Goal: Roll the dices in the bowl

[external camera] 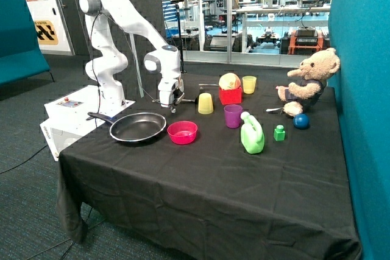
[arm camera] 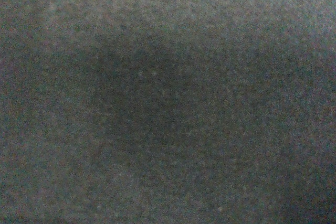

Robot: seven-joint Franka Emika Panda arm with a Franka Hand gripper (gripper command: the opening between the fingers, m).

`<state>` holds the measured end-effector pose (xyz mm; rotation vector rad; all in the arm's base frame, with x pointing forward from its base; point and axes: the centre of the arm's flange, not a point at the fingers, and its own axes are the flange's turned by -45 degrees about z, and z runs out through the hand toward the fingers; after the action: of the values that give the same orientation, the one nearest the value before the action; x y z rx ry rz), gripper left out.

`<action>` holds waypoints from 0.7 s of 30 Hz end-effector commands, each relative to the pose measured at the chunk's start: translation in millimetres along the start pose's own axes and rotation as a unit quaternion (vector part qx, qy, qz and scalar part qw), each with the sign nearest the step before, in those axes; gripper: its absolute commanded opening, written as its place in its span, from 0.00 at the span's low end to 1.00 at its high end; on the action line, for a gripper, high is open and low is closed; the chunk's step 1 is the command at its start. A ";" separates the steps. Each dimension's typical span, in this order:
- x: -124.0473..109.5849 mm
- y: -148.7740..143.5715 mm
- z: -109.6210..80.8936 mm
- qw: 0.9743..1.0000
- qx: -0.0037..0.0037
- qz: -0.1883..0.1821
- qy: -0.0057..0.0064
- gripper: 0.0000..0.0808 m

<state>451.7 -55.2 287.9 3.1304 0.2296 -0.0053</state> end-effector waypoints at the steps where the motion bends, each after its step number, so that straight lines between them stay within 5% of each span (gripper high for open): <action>1: -3.9 4.2 8.7 1.000 0.001 0.001 0.002 0.46; 21: -8.9 3.5 18.4 1.000 0.001 0.000 0.002 0.40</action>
<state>444.4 -59.4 274.0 3.1313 0.2289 -0.0026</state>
